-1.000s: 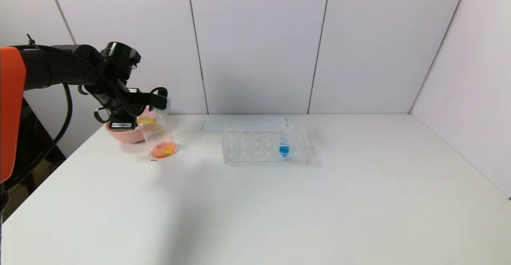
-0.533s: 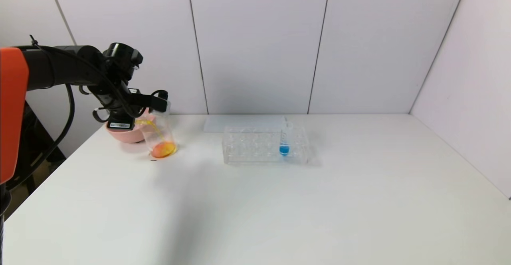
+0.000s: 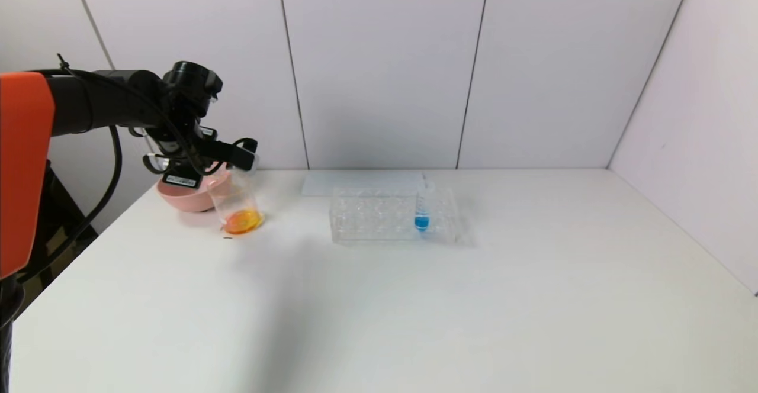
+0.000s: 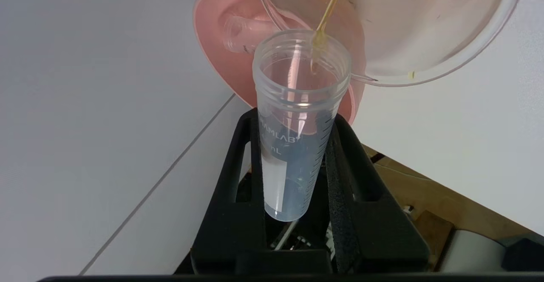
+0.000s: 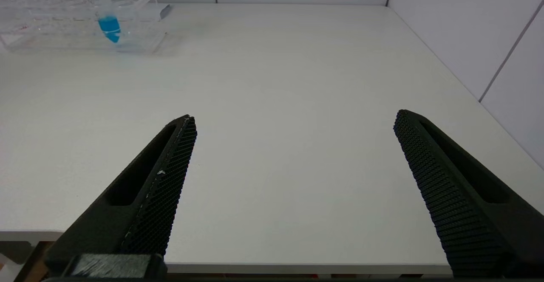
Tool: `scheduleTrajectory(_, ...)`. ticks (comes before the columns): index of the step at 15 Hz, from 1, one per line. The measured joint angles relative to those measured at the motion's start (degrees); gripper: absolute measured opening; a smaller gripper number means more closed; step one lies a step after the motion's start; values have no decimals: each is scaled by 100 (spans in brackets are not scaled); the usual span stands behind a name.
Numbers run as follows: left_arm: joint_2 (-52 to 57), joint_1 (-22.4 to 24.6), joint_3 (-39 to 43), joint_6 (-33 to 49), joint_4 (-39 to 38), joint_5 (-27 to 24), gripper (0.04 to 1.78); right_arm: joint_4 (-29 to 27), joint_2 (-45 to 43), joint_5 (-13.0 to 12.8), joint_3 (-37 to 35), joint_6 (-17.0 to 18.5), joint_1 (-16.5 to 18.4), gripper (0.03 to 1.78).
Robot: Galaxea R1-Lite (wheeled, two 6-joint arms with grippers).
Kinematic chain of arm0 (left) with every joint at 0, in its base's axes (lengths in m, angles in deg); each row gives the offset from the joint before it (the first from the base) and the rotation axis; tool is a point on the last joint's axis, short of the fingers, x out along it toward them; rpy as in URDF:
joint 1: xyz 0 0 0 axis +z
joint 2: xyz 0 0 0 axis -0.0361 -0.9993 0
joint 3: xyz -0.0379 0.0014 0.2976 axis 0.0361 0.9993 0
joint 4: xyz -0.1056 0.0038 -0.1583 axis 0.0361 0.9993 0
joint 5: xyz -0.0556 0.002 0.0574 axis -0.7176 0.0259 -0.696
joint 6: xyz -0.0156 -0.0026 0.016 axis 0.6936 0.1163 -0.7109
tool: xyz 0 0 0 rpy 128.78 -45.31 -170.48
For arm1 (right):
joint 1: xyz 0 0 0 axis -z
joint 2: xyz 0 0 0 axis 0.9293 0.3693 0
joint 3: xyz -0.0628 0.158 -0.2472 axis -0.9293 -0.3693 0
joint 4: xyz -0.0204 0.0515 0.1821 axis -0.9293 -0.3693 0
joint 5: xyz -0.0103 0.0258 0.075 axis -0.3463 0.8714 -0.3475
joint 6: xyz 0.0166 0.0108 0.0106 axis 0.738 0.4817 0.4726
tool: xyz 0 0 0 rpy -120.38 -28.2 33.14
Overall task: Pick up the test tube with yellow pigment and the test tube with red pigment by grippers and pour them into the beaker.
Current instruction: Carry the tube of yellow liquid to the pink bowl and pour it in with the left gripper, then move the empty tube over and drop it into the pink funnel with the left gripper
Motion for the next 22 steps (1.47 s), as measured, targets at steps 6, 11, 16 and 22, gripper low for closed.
scheduleTrajectory(6, 5, -9, 2, -199, -27, 157, 44, 0, 0, 0, 0, 0, 0, 170)
scheduleTrajectory(11, 5, -15, 6, -202, -39, 193, 44, 0, 0, 0, 0, 0, 0, 170)
scheduleTrajectory(16, 112, -1, 33, -135, -39, 127, 44, 0, 0, 1, 0, 0, 0, 170)
scheduleTrajectory(22, 525, 410, 52, 653, -30, -1342, 44, 0, 0, -2, 0, 0, 0, 170)
